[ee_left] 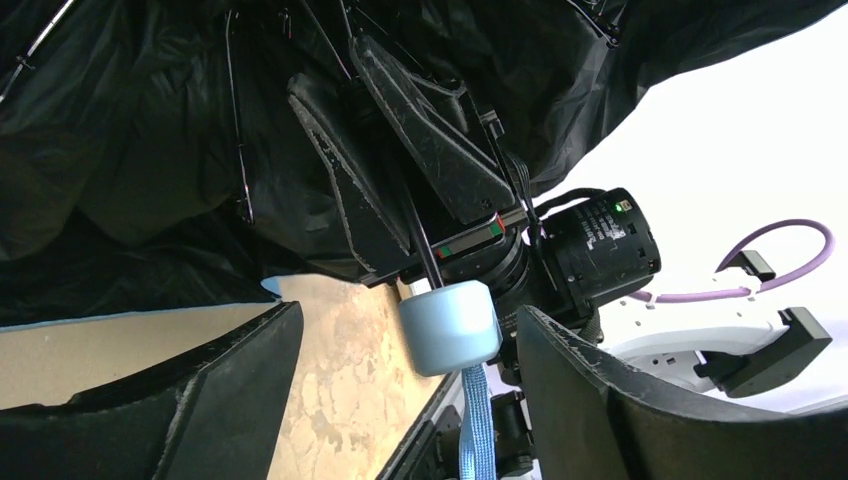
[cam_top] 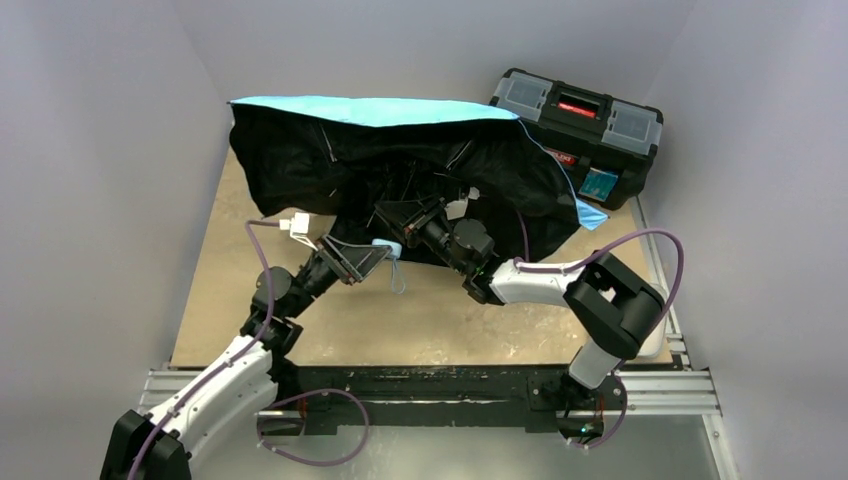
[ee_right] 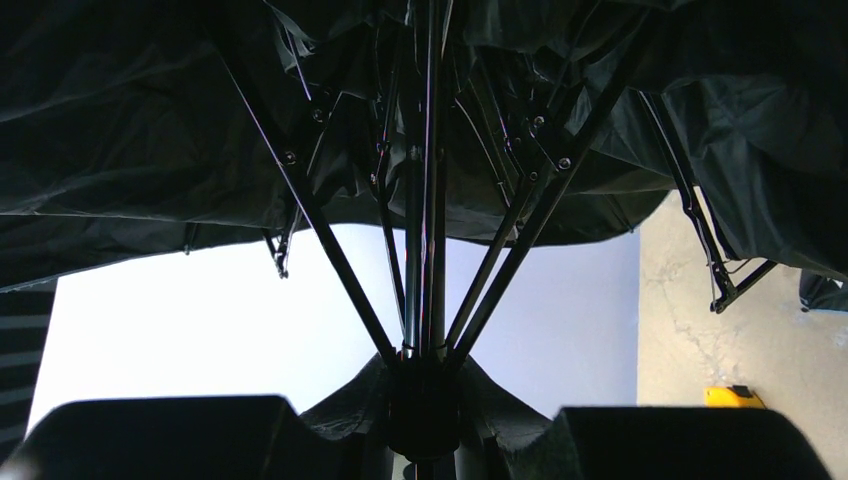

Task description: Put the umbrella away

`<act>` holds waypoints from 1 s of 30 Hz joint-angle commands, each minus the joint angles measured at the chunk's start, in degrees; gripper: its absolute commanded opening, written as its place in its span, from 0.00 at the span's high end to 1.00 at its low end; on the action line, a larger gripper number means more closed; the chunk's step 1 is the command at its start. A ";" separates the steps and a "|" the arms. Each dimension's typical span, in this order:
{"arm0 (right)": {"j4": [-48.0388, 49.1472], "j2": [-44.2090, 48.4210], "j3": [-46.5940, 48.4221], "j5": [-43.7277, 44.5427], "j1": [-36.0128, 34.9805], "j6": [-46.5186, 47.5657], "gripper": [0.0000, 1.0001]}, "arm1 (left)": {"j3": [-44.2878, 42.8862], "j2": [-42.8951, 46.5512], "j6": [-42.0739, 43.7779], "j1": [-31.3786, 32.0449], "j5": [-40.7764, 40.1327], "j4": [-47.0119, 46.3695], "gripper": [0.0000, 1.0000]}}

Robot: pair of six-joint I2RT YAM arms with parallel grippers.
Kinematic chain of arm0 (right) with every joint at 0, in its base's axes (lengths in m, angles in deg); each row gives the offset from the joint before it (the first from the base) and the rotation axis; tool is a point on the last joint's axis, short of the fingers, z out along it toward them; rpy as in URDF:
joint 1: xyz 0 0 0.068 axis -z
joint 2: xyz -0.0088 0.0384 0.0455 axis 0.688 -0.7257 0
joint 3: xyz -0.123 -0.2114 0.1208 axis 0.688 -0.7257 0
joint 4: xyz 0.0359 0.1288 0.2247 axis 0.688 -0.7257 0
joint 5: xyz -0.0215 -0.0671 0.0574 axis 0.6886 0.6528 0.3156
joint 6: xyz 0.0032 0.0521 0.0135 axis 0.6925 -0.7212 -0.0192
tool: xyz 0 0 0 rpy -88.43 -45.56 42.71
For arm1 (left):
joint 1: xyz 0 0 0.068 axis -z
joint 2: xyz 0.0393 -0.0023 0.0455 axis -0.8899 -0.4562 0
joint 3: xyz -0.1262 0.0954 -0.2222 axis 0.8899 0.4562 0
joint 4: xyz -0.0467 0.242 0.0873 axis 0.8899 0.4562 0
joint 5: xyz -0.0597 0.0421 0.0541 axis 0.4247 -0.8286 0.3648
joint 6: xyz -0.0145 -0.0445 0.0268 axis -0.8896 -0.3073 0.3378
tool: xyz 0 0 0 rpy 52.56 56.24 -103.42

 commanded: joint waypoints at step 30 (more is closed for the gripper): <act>-36.43 11.73 15.11 -14.11 -1.33 34.33 0.22 | -17.54 1.20 12.37 -1.60 -4.54 25.21 1.00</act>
